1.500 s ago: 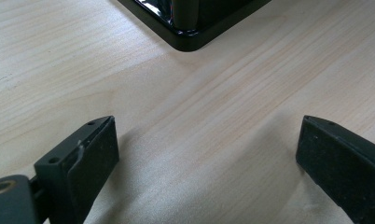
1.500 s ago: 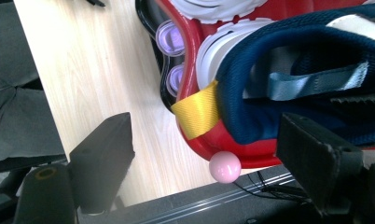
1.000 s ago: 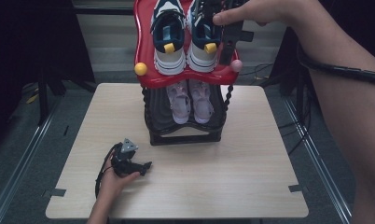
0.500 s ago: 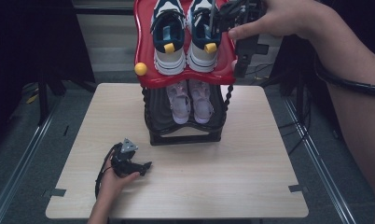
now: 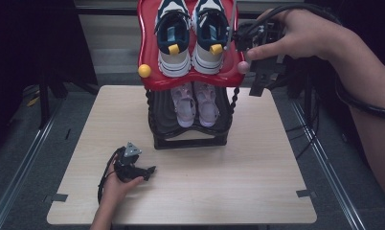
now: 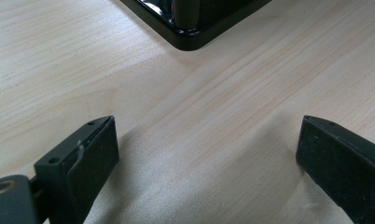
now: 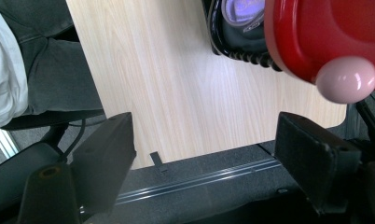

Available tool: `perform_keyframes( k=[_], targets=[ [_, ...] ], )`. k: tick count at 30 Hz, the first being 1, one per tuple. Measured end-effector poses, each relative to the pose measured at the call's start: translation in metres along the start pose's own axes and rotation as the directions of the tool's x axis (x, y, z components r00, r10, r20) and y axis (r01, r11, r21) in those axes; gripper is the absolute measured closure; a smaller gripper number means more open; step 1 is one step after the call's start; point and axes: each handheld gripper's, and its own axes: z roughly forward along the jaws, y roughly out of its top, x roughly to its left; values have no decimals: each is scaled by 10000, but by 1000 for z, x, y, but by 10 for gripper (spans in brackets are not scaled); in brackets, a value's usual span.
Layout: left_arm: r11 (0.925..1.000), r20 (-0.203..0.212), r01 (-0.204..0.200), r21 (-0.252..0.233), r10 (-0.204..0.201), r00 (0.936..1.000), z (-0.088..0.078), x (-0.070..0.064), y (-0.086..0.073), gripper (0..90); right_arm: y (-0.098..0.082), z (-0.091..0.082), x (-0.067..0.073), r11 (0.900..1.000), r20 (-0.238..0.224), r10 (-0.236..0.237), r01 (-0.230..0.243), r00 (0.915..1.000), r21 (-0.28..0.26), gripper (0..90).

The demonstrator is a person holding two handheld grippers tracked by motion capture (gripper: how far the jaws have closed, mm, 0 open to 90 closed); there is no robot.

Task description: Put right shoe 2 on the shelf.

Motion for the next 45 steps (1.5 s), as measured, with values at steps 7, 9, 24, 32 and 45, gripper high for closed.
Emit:
perform_keyframes(
  k=[7, 9, 24, 32, 45],
  targets=[
    [10000, 9, 15, -13, -15, 10000, 0, 0, 0, 53, -11, 11, 2, 10000, -42, -11, 11, 10000, 90, 200],
    [10000, 1, -1, 1, 1, 10000, 0, 0, 0, 52, -15, 14, 4, 10000, -131, 57, -57, 9999, -64, 200],
    [10000, 1, 4, -1, -4, 10000, 0, 0, 0, 53, -31, 37, 17, 9998, -7, 32, -32, 10000, -206, 201],
    [10000, 15, 5, 18, -5, 10000, 0, 0, 0, 53, -36, 54, 22, 9996, -60, 37, -39, 10000, -284, 201],
    [10000, 28, 4, 16, -4, 10000, 0, 0, 0, 53, -44, 85, 27, 9989, -204, 21, -30, 9998, -470, 201]
  ],
)
